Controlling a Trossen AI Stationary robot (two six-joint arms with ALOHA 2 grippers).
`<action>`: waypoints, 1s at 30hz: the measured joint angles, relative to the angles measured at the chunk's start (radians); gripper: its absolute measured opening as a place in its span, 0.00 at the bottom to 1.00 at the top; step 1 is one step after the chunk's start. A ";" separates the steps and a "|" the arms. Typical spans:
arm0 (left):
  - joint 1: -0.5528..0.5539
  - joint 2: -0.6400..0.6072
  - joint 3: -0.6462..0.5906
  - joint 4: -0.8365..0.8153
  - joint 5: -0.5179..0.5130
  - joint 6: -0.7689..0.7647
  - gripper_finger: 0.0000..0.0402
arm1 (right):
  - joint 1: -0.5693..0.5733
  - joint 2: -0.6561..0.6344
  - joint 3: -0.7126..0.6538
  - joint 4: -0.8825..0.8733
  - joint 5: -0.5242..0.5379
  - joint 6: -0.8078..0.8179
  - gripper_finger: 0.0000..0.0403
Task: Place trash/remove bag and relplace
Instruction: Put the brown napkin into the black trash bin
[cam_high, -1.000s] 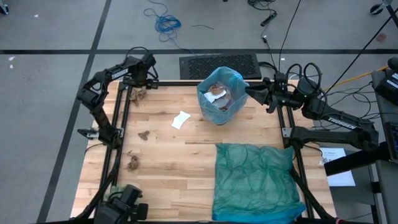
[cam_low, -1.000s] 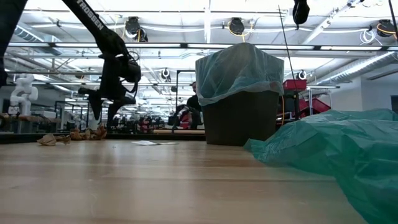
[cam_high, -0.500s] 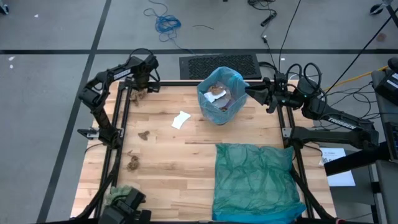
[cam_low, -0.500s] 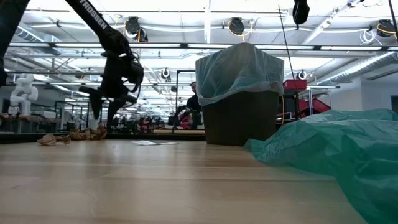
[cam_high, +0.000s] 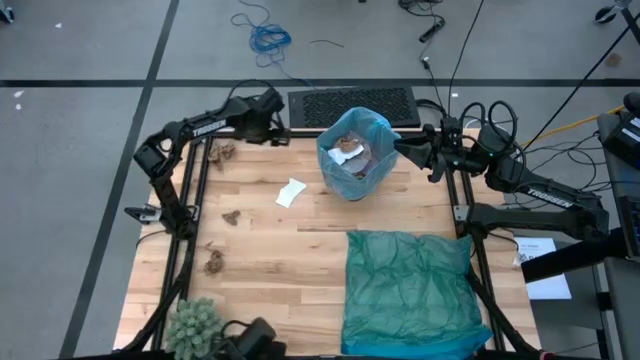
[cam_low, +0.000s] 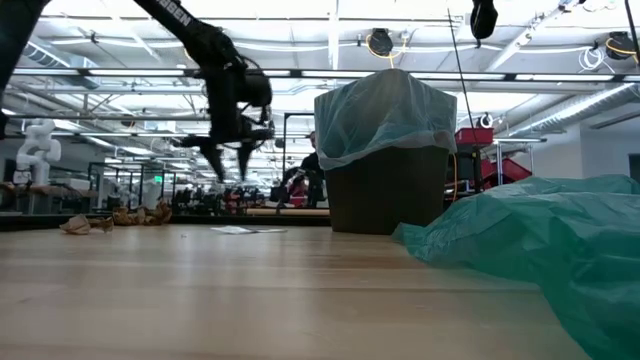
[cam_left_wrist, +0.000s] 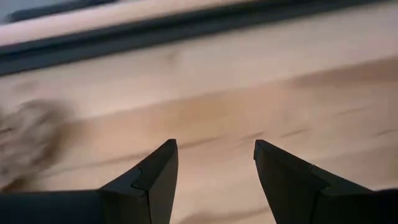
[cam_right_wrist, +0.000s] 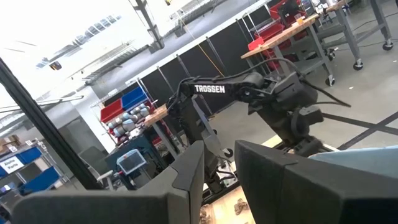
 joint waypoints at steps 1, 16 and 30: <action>-0.008 0.006 0.000 0.034 -0.006 -0.036 0.52 | 0.000 0.000 0.000 0.000 0.000 0.000 0.21; 0.069 0.196 -0.001 -0.031 -0.105 -0.187 0.52 | 0.001 0.000 0.000 -0.001 -0.004 0.034 0.21; 0.055 0.196 0.089 -0.233 -0.221 -0.118 0.52 | 0.000 0.000 0.000 -0.004 -0.001 0.021 0.21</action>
